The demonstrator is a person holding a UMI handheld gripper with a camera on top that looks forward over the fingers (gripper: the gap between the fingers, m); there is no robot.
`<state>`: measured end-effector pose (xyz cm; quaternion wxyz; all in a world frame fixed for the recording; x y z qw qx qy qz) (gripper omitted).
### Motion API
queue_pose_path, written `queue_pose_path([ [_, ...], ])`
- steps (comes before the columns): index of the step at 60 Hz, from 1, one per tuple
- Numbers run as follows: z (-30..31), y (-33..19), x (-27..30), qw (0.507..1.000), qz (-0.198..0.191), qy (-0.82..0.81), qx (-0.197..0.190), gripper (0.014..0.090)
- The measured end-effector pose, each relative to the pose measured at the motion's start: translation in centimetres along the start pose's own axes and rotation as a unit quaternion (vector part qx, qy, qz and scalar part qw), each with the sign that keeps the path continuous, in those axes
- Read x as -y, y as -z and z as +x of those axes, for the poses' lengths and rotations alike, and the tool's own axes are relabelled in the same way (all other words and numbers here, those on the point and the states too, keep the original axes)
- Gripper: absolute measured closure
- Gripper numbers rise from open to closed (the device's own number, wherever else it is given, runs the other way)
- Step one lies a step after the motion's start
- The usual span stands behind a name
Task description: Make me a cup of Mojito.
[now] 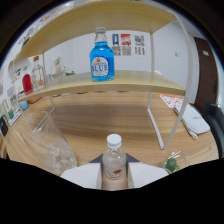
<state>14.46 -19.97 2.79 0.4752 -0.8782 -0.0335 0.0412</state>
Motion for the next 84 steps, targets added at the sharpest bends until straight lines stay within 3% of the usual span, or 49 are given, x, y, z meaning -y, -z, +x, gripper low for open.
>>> queue_pose_path([
  [18, 0.7, 0.8, -1.2, 1.0, -0.006, 0.007, -0.019, 0.0676],
  [23, 0.9, 1.4, -1.6, 1.0, -0.016, 0.01, -0.025, 0.05],
  [27, 0.7, 2.2, -1.6, 0.999, -0.02, 0.009, -0.026, 0.0245],
  [30, 0.7, 3.1, -1.1, 0.999, -0.016, 0.009, -0.033, 0.0191],
  [48, -2.5, 11.8, 3.5, 0.997, 0.04, 0.001, -0.067, 0.0187],
  [63, -7.3, 16.6, 1.5, 0.997, 0.033, -0.009, -0.072, 0.0187],
  [84, -12.0, 16.9, -1.3, 0.999, 0.009, -0.026, -0.042, 0.0187],
])
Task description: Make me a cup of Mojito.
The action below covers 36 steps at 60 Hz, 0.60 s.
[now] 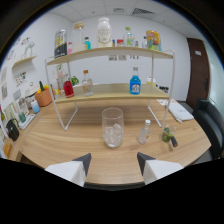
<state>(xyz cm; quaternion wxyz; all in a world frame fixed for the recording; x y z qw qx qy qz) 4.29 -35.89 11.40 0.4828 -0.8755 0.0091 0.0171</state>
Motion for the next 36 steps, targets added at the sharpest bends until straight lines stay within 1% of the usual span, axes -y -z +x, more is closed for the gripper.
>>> queue_pose_path([
  [4, -0.8, 0.3, 1.3, 1.0, 0.004, 0.0, 0.001, 0.0193],
  [11, -2.8, 1.1, 5.2, 0.999, 0.041, 0.014, -0.004, 0.0191],
  [15, -4.3, 1.8, 7.9, 0.998, 0.054, 0.028, -0.008, 0.0192],
  [16, -4.7, 2.1, 8.6, 0.998, 0.059, 0.029, -0.007, 0.0247],
  [17, -5.1, 2.3, 9.5, 0.997, 0.065, 0.03, -0.007, 0.0191],
  [22, -7.6, 3.5, 13.7, 0.995, 0.097, 0.027, 0.0, 0.0188],
  [28, -10.6, 4.1, 17.8, 0.992, 0.122, 0.012, 0.015, 0.0191],
  [36, -14.6, 3.4, 22.1, 0.99, 0.136, -0.01, 0.031, 0.019],
])
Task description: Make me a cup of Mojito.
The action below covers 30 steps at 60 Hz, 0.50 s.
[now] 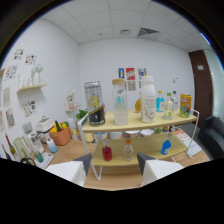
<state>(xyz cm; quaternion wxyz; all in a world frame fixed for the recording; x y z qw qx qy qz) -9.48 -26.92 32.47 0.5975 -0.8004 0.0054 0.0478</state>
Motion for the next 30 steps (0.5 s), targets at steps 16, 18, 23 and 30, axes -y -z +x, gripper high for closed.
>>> queue_pose_path([
  [16, -4.2, -5.6, 5.9, 0.999, 0.042, 0.012, -0.006, 0.0194],
  [18, -4.6, -6.4, 6.5, 0.999, 0.045, 0.015, -0.008, 0.0195],
  [23, -5.5, -8.2, 7.6, 0.999, 0.05, 0.02, -0.009, 0.0194],
  [30, -6.2, -10.6, 9.0, 0.998, 0.055, 0.014, -0.011, 0.0193],
])
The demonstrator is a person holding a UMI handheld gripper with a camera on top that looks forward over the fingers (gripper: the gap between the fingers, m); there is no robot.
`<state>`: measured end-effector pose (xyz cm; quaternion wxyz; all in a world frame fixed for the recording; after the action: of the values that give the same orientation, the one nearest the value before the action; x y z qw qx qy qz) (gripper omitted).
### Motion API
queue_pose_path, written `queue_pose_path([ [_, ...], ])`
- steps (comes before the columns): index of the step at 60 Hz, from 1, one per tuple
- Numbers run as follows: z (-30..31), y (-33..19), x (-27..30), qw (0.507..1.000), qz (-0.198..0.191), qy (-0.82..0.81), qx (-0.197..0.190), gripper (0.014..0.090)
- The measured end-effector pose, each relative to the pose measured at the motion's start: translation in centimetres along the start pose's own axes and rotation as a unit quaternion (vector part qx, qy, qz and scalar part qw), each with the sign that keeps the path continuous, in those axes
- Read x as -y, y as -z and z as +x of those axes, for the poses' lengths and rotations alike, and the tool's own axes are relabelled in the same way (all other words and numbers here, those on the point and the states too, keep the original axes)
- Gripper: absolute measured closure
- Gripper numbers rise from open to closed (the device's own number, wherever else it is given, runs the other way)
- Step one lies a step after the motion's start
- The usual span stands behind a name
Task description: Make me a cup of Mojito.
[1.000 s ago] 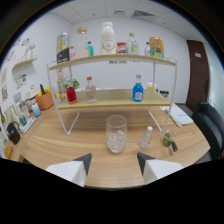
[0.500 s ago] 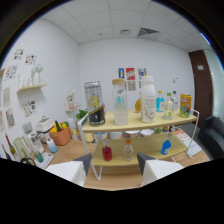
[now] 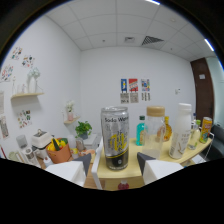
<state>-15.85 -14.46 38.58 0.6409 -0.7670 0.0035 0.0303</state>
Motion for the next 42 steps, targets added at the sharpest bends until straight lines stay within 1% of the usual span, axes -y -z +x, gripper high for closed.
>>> queue_pose_path([
  [11, 0.1, -3.2, 1.9, 1.0, 0.012, -0.001, -0.016, 0.0197],
  [14, 0.2, -3.8, 2.5, 1.0, 0.017, 0.001, -0.019, 0.022],
  [19, 0.3, -4.6, 3.2, 1.0, 0.02, -0.002, -0.021, 0.0324],
  [22, 0.5, -4.9, 3.6, 0.999, 0.023, -0.004, -0.024, 0.0406],
  [25, 0.8, -5.0, 4.0, 0.999, 0.028, -0.005, -0.031, 0.0506],
  [42, 0.7, -4.8, 3.8, 0.999, 0.021, 0.006, -0.028, 0.0534],
])
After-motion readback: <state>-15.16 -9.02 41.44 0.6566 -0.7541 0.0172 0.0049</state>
